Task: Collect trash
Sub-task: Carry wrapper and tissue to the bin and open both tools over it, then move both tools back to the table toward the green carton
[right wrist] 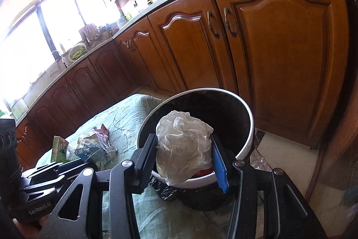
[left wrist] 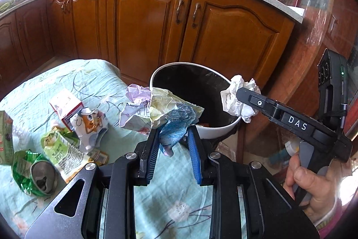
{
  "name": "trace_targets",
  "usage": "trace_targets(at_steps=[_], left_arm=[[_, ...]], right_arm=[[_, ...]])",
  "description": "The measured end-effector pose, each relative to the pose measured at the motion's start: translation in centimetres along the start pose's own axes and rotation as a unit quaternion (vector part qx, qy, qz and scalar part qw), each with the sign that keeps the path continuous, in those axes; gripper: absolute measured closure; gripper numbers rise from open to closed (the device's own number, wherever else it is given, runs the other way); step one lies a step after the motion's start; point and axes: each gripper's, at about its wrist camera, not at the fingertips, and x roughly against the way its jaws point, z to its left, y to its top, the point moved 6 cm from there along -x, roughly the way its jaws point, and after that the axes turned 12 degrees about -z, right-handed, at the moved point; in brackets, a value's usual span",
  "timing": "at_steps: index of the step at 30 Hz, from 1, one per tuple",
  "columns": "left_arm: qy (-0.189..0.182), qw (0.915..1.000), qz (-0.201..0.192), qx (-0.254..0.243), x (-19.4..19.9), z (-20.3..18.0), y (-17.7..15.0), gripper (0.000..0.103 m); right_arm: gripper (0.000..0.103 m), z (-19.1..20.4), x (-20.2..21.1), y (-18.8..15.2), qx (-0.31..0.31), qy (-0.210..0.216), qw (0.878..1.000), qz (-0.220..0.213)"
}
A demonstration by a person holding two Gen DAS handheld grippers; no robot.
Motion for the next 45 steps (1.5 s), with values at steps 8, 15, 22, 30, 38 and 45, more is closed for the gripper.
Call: trace_targets(at_steps=[8, 15, 22, 30, 38, 45], left_arm=[[-0.016, 0.9997, 0.018, -0.006, -3.4, -1.8, 2.0, 0.078], [-0.016, 0.999, 0.039, -0.016, -6.2, -2.8, 2.5, 0.078], [-0.018, 0.9981, 0.056, -0.017, -8.2, -2.8, 2.3, 0.077], [-0.018, 0.9969, 0.074, -0.016, -9.6, -2.9, 2.1, 0.06], [-0.009, 0.9986, 0.051, -0.008, -7.3, -2.0, 1.6, 0.05], [0.01, 0.9993, 0.025, 0.024, -2.9, 0.2, -0.5, 0.046]], right_arm=[[0.054, -1.9, -2.2, 0.7, -0.004, -0.007, 1.0, 0.019], [0.053, -3.0, -3.3, 0.8, -0.008, -0.011, 0.999, 0.035], [0.052, -4.1, -4.1, 1.4, -0.018, -0.013, 0.999, 0.042], [0.032, -4.5, -4.8, 1.6, -0.028, 0.001, 0.998, 0.051], [0.021, -4.2, -3.2, 1.6, -0.043, 0.004, 0.999, 0.033], [0.013, -2.2, -0.3, 0.1, -0.062, 0.014, 0.998, 0.008]])
